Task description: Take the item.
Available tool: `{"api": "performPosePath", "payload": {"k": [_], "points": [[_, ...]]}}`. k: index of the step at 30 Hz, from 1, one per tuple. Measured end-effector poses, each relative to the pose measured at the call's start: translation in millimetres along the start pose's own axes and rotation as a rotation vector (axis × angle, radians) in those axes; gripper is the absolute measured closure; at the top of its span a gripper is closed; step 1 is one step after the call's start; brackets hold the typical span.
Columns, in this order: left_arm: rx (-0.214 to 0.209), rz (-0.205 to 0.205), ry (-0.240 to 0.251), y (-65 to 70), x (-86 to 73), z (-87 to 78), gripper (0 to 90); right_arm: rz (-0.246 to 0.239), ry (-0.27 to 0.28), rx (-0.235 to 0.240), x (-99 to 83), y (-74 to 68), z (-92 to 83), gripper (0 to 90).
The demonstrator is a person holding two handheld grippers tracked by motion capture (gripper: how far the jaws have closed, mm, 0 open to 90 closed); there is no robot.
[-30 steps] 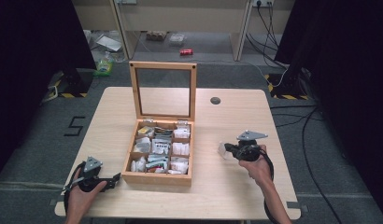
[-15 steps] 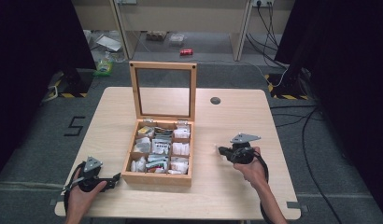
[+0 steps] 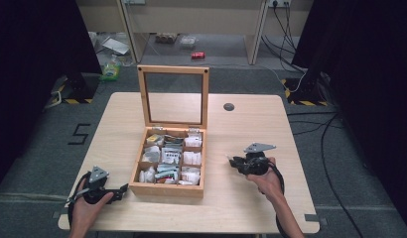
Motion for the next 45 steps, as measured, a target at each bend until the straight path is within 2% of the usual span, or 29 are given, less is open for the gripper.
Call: {"api": "performPosePath", "payload": {"k": [4,16,21,38,45], "points": [[0.0,0.0,0.0,0.0,0.0,0.0,4.7,0.018,0.008,0.002,2.0,-1.5,-0.7,62.9],[0.0,0.0,0.0,0.0,0.0,0.0,4.7,0.071,0.037,0.011,7.3,-2.1,-3.5,49.9],[0.0,0.0,0.0,0.0,0.0,0.0,4.7,0.105,0.049,0.03,9.1,-2.3,-4.9,44.8],[0.0,0.0,0.0,0.0,0.0,0.0,4.7,0.104,0.052,0.009,15.2,-1.8,-4.3,40.6],[0.0,0.0,0.0,0.0,0.0,0.0,4.7,0.105,0.057,0.015,20.9,-1.2,-2.1,39.3]]}}
Point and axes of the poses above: each handheld gripper's, and its own axes: z roughly forward along the jaws, x roughly out of its top, y roughly to its right, the point moved 4 cm from there along z, roughly forward along the jaws, and after that the axes turned 3 degrees about -z, right-handed, at the moved point
